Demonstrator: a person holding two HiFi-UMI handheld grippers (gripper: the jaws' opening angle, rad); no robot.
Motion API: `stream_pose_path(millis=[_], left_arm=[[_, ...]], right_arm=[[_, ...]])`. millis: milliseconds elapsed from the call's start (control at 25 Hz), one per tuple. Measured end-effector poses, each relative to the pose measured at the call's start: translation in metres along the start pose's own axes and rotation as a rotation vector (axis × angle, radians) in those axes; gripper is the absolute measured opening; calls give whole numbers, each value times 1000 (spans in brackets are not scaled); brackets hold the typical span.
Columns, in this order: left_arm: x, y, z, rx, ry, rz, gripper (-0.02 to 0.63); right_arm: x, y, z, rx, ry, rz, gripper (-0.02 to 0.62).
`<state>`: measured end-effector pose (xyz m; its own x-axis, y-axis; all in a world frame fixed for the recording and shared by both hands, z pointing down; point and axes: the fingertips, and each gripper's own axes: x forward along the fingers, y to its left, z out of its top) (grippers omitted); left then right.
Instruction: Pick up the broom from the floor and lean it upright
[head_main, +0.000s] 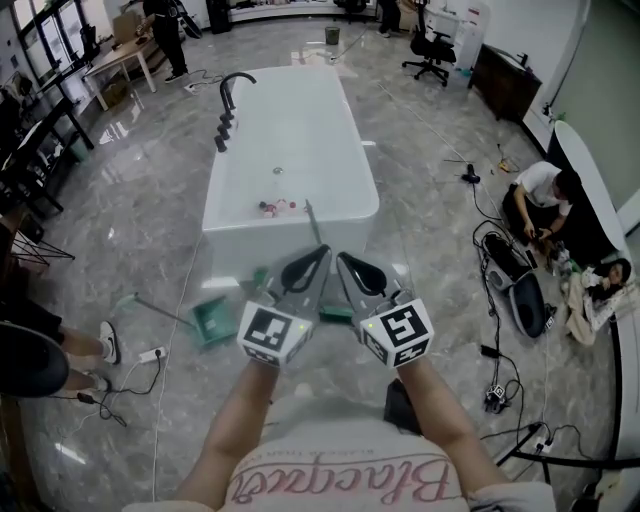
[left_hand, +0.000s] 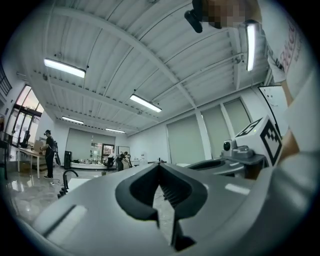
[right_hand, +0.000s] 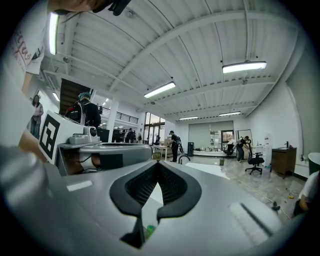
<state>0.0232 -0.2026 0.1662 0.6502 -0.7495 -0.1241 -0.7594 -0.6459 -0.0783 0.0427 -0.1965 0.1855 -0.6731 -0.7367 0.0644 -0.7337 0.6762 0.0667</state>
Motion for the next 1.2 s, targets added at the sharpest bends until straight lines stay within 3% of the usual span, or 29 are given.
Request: stream_pose_path(millis=[240, 1200], left_arm=[[2, 11, 13, -9, 36, 73, -2], [4, 6, 11, -57, 25, 53, -2]], right_arm=[[-5, -3, 19, -43, -19, -38, 1], [-5, -6, 19, -19, -36, -93, 0]])
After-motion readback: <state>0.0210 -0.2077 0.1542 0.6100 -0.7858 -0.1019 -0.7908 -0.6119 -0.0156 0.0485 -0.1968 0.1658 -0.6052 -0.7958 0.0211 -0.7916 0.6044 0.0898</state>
